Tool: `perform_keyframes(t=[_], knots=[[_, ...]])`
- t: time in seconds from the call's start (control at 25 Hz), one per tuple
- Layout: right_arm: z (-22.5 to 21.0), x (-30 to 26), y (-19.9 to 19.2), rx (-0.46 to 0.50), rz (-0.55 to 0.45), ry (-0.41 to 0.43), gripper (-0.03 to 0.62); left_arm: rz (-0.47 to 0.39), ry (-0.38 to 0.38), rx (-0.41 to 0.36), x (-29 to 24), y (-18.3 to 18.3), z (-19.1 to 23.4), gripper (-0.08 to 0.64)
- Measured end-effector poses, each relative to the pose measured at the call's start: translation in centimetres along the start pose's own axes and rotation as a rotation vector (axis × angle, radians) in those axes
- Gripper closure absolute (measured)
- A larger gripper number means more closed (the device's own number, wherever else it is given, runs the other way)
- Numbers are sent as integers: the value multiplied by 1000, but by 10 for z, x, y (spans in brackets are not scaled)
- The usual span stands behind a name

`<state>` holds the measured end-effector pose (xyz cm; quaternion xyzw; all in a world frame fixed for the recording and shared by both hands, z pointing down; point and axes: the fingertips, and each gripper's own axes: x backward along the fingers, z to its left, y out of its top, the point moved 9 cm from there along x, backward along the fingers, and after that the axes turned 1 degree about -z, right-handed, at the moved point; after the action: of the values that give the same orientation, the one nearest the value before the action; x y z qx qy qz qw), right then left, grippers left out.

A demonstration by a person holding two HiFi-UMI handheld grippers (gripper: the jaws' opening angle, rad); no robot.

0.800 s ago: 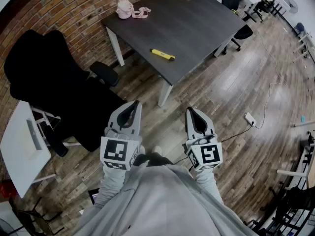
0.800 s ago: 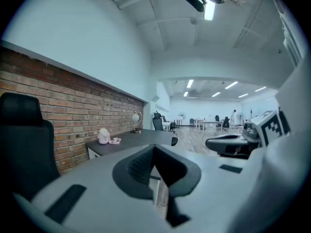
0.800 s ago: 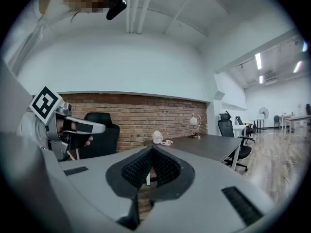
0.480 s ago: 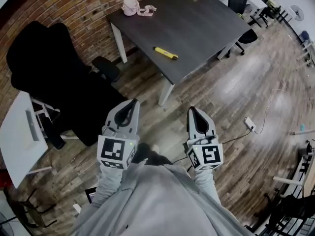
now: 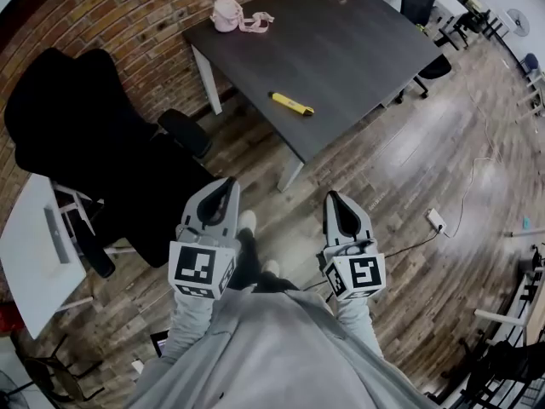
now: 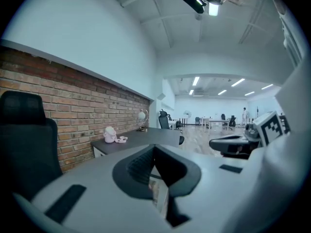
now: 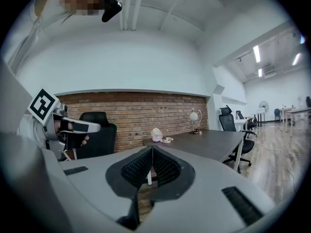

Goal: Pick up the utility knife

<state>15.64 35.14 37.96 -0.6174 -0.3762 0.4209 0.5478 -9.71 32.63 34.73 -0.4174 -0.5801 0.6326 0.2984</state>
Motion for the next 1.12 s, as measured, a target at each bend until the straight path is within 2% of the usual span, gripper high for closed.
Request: perform_keyframes(t=[0.56, 0.92, 1.12], knots=[[-21, -166, 32, 17, 8, -61, 574, -8, -78, 1, -137, 30, 117, 541], [-29, -202, 31, 0, 45, -142, 574, 24, -145, 7, -174, 28, 151, 541], [-33, -211, 29, -1, 84, -155, 574, 54, -161, 28, -187, 22, 157, 541]])
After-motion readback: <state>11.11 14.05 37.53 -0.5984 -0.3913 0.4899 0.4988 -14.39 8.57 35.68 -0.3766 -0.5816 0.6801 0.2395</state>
